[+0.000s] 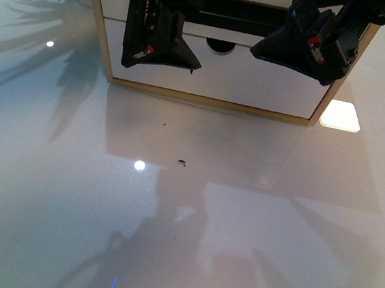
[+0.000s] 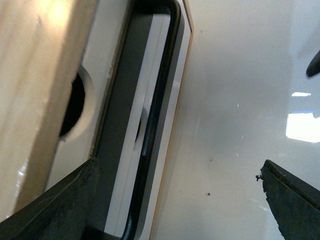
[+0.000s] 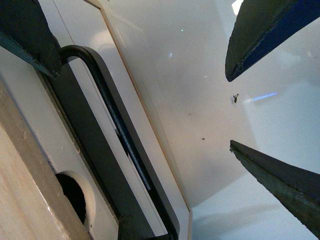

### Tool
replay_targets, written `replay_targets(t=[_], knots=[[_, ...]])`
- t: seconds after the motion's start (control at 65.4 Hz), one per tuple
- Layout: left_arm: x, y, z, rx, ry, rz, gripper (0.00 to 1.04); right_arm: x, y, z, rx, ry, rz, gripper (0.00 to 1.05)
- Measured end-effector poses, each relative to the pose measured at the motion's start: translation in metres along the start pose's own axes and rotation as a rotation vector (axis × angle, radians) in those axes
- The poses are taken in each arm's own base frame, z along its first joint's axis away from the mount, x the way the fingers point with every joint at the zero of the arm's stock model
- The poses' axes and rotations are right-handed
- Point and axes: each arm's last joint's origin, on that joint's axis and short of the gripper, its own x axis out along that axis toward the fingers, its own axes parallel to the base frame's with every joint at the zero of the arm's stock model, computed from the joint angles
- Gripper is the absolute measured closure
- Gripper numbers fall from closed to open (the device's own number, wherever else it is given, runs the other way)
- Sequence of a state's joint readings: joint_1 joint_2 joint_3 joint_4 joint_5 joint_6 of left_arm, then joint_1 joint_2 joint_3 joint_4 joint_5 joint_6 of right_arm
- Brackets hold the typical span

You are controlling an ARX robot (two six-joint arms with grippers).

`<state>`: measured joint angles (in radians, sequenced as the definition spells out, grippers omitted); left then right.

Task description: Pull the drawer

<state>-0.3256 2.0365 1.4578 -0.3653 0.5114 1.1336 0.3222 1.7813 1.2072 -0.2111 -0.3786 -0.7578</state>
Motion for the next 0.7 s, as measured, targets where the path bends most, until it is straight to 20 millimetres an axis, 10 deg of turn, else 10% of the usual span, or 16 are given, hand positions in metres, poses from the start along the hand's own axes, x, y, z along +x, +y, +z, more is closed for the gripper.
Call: replay_targets(t=[0.703], knots=[[0.009,-0.002,-0.012,0.038,0.038,-0.015,0.07,0.032,-0.006,0.004,-0.007,-0.001,0.040,0.09]])
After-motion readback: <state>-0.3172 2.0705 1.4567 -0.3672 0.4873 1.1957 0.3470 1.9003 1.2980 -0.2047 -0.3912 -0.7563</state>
